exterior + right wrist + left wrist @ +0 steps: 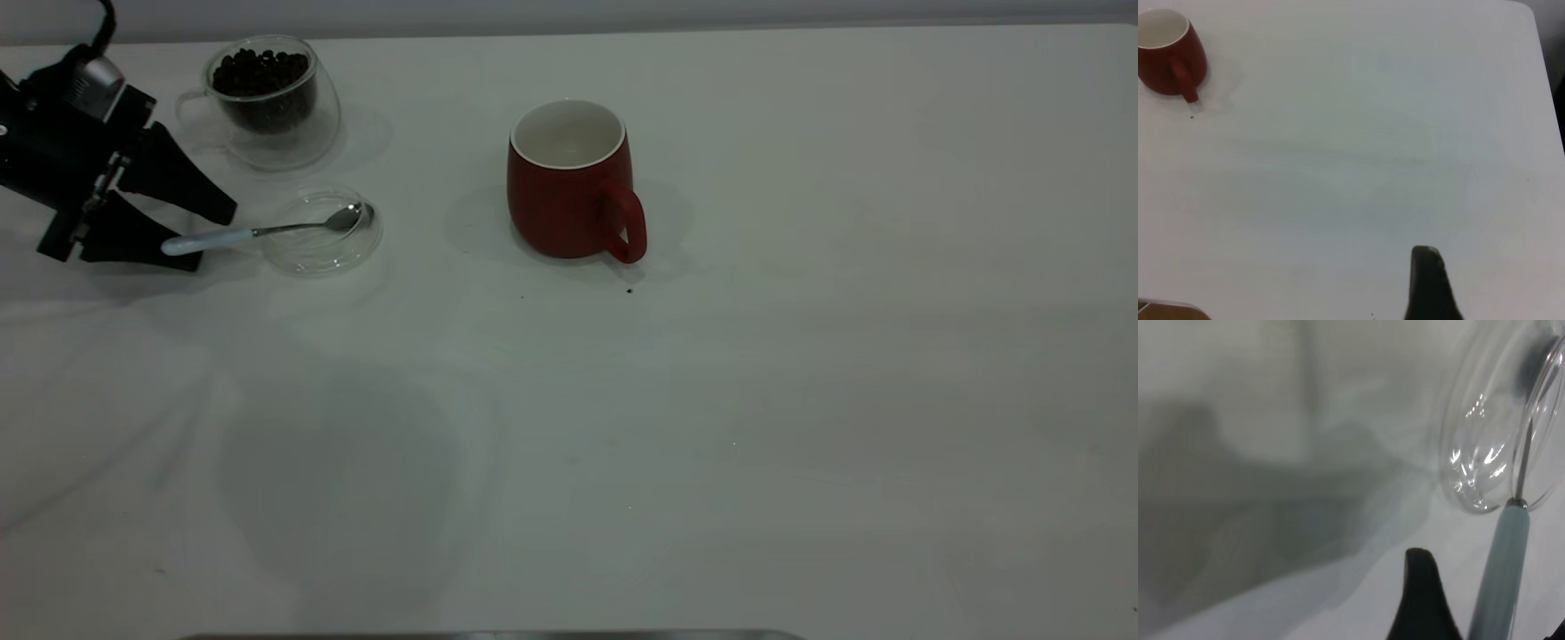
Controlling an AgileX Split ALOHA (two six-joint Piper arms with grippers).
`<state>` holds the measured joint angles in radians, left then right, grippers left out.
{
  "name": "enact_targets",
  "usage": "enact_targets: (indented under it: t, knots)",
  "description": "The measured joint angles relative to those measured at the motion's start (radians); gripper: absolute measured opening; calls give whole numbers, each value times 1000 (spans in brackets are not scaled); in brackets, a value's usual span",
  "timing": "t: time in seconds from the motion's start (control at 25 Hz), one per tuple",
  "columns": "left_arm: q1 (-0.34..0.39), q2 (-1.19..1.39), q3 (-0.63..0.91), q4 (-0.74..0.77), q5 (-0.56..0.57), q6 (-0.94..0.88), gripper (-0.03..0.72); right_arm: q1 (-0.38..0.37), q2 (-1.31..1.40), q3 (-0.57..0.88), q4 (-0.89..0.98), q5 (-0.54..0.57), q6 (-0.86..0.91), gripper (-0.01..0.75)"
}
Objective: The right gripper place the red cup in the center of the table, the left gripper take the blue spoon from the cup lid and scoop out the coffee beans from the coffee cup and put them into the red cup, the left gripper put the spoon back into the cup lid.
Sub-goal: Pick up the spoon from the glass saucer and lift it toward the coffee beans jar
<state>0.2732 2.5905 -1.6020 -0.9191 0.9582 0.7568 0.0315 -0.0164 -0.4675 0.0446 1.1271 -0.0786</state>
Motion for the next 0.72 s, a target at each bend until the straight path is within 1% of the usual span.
enact_targets:
  t: [0.12,0.24,0.4,0.64,0.72]
  knots:
    - [-18,1,0,-3,-3,0,576,0,0,0,-1,0,0,521]
    - [-25,1,0,-3,-8,0,547,0,0,0,-1,0,0,521]
    - [-26,1,0,-1,-8,-2,502,0,0,0,-1,0,0,521]
    - [-26,1,0,1,-9,-4,481,0,0,0,-1,0,0,521]
    - [-26,1,0,1,-10,-8,458,0,0,0,-1,0,0,521]
